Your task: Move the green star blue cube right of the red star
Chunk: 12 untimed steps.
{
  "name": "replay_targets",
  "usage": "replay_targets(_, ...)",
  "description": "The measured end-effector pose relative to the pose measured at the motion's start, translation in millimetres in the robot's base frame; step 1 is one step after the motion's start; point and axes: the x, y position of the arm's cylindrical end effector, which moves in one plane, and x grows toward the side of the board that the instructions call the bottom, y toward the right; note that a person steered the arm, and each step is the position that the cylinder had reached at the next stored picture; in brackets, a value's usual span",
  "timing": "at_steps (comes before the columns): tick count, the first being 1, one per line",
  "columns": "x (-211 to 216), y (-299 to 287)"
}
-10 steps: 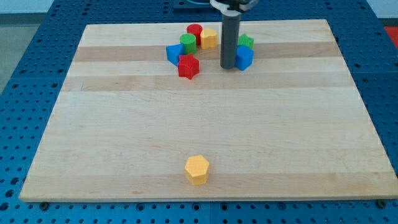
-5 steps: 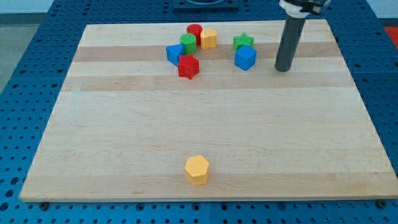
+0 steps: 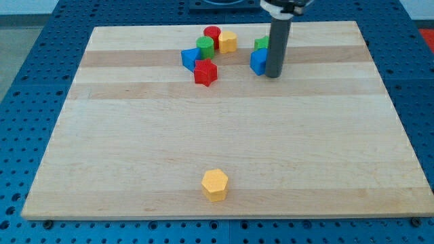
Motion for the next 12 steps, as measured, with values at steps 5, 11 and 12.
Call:
replay_targets(5,23,37)
replay_targets(11,-89,6)
replay_targets(12,-80,-18)
